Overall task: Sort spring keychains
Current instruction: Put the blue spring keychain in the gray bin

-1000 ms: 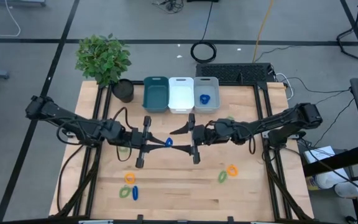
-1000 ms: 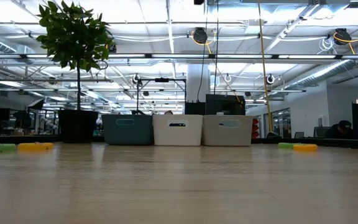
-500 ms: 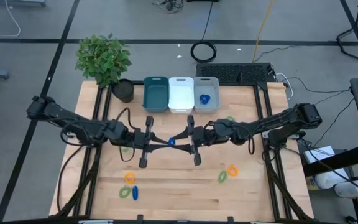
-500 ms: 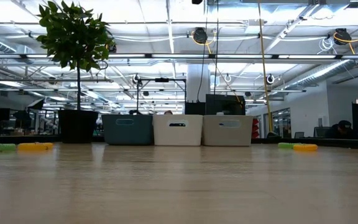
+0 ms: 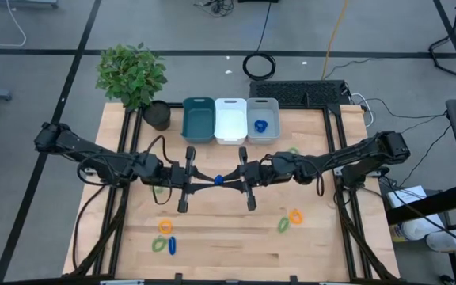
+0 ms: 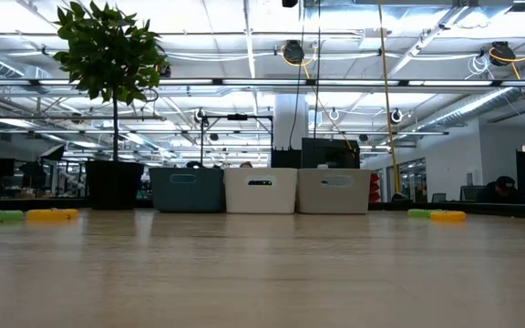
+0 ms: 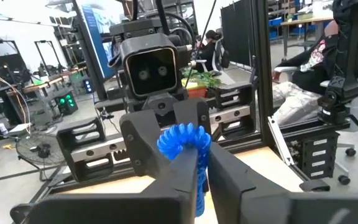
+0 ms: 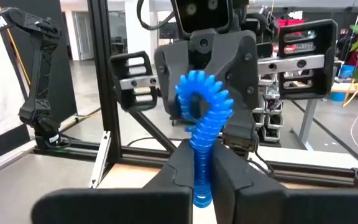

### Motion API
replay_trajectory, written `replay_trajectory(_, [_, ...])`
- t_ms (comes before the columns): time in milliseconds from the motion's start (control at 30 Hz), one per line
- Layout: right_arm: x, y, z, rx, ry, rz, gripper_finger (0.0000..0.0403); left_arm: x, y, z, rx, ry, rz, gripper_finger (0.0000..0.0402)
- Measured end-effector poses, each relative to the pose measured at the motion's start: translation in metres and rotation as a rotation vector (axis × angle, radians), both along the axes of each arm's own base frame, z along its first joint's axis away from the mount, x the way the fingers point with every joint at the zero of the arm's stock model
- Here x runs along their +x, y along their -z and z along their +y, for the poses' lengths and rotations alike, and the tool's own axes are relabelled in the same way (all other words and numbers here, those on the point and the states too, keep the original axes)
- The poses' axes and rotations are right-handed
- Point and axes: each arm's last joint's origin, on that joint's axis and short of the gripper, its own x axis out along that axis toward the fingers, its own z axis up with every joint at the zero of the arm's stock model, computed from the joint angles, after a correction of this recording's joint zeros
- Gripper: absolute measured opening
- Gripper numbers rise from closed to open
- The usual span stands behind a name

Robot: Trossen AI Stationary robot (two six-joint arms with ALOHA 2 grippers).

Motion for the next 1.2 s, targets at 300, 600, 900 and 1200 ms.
replay_trajectory(300, [-0.015,-0.008,0.0,-0.036,-0.006,0.083,0.0009,-0.005,-0.005,-0.001,-0.067,0.012,-0.01,0.0163])
replay_trajectory(600, [-0.041,-0.005,0.015,-0.151,-0.032,0.282,0.0008,-0.008,0.001,-0.001,-0.112,0.018,0.07,0.0268])
replay_trajectory(900, [-0.069,-0.006,0.02,-0.138,-0.011,0.47,0.0008,-0.011,0.015,-0.001,-0.174,0.008,0.234,0.0306])
replay_trajectory(1200, [-0.078,-0.009,0.003,-0.211,0.084,0.739,0.0008,-0.012,0.021,-0.001,-0.218,-0.007,0.307,0.0307])
